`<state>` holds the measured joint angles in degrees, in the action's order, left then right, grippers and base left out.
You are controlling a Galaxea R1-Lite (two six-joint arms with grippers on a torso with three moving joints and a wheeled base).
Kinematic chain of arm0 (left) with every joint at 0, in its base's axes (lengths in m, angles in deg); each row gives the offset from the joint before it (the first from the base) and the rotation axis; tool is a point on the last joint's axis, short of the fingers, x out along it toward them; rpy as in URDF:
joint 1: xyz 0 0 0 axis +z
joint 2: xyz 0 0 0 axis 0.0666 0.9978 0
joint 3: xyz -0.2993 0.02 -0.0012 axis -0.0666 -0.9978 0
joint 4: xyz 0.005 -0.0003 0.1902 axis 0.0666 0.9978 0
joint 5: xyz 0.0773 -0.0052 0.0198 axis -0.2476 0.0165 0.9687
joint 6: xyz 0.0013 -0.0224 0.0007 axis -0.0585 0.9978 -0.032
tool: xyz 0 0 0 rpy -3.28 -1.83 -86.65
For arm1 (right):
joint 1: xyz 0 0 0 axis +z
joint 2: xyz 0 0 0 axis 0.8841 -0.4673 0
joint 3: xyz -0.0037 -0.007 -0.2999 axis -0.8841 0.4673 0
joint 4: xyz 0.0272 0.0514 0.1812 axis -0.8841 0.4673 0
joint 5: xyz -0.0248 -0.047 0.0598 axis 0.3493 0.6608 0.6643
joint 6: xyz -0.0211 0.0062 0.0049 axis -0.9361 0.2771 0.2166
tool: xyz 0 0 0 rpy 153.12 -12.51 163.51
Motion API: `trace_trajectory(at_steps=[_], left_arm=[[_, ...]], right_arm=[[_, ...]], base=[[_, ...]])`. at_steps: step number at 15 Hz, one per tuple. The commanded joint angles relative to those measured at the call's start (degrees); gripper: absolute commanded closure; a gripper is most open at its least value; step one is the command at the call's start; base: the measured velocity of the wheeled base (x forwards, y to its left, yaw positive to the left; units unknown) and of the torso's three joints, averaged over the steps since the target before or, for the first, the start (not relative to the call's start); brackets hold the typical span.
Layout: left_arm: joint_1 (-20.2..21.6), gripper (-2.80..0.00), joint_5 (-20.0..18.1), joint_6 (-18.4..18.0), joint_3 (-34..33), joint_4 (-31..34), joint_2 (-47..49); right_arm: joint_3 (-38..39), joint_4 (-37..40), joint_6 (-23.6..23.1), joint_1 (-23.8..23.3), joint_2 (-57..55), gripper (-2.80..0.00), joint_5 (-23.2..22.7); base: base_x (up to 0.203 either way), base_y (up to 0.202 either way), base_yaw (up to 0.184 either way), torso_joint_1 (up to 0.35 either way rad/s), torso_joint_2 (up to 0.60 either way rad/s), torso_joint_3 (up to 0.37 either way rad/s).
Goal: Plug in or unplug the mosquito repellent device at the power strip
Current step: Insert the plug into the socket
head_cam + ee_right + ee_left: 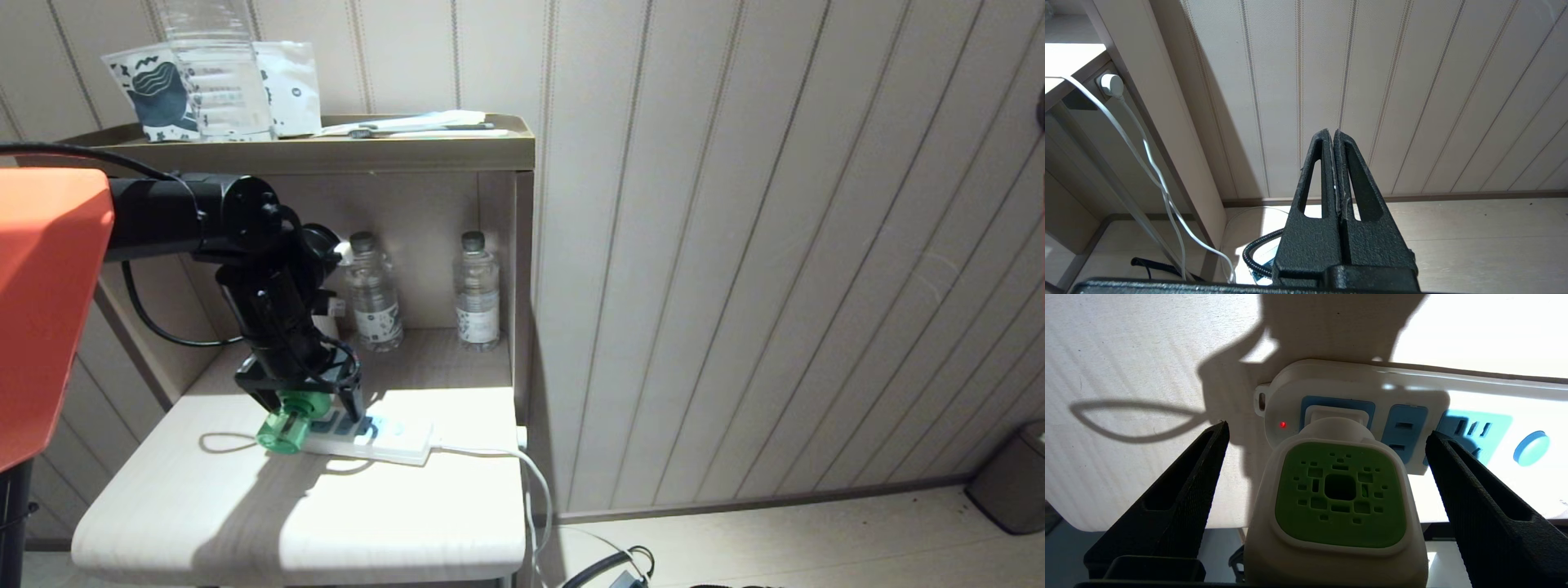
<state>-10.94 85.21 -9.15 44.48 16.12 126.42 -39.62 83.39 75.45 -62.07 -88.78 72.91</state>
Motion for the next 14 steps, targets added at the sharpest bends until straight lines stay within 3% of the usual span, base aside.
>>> trace_trajectory(at_steps=[1, 14], left_arm=[[-0.1, -2.80, 0.0, -0.3, 0.0, 0.3, 0.5], [-0.3, -2.80, 0.0, -0.6, -1.2, -0.4, 2.9]], right_arm=[[0.0, 0.0, 0.0, 0.0, 0.0, 0.00, 0.0], [0.0, 0.0, 0.0, 0.0, 0.0, 0.00, 0.0]], base=[[0.000, 0.000, 0.000, 0.000, 0.00, 0.000], [0.000, 0.000, 0.000, 0.000, 0.00, 0.000]])
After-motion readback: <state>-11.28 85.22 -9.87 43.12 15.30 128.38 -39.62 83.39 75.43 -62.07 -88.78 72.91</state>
